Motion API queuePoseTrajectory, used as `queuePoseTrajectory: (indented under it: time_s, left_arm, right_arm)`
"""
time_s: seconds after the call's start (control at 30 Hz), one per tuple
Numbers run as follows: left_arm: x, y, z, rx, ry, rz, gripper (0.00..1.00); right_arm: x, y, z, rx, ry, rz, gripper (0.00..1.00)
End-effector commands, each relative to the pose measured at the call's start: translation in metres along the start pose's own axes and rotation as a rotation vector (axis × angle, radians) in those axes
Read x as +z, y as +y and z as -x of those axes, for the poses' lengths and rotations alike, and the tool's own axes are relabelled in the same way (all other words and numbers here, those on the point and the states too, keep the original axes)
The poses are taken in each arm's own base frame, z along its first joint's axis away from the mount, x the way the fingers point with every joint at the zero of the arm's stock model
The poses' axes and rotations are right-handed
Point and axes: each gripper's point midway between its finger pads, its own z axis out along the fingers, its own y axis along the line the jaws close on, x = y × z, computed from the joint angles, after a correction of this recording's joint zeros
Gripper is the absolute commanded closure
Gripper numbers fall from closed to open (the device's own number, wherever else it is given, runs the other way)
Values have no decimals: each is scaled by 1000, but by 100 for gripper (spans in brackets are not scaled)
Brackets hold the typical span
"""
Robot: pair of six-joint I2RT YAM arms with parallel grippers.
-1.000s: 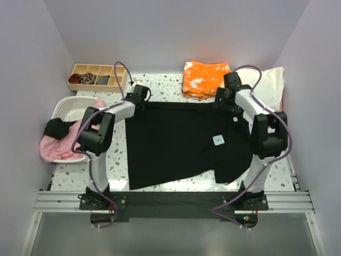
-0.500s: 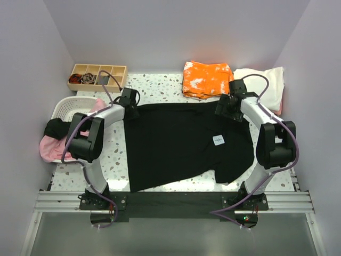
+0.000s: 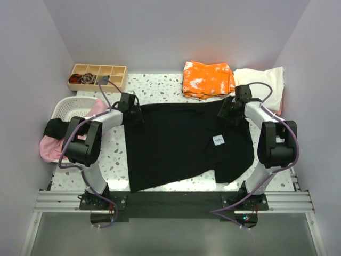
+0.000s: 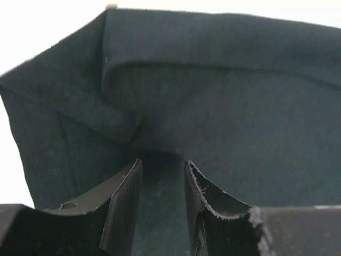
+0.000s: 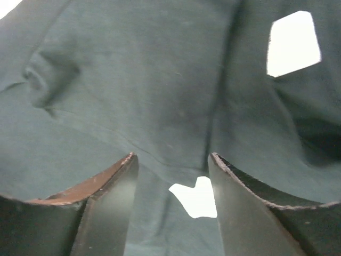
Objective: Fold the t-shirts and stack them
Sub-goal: Grap the side of the flattened tshirt furthest away from the robot with both arms
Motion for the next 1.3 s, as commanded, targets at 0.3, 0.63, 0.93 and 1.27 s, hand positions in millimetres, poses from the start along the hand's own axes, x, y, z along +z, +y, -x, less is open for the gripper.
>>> queuePoseTrajectory:
  time_s: [0.3,0.63,0.93,1.27]
  left_arm:
    - [-9,-18,1,-74,-17,-104,56]
    - [-15,7,47,-31,-229,44,55]
    - [-29,10,108,102,-408,140,55]
    - [-12,11,93,164,-374,120,54]
  right_arm:
    - [2,17,-9,11,36,95,43]
    - [-3,16,-29,13,71,133,41]
    - [-1,15,-30,-1,75,131,39]
    - [0,14,-31,-20,87,128,38]
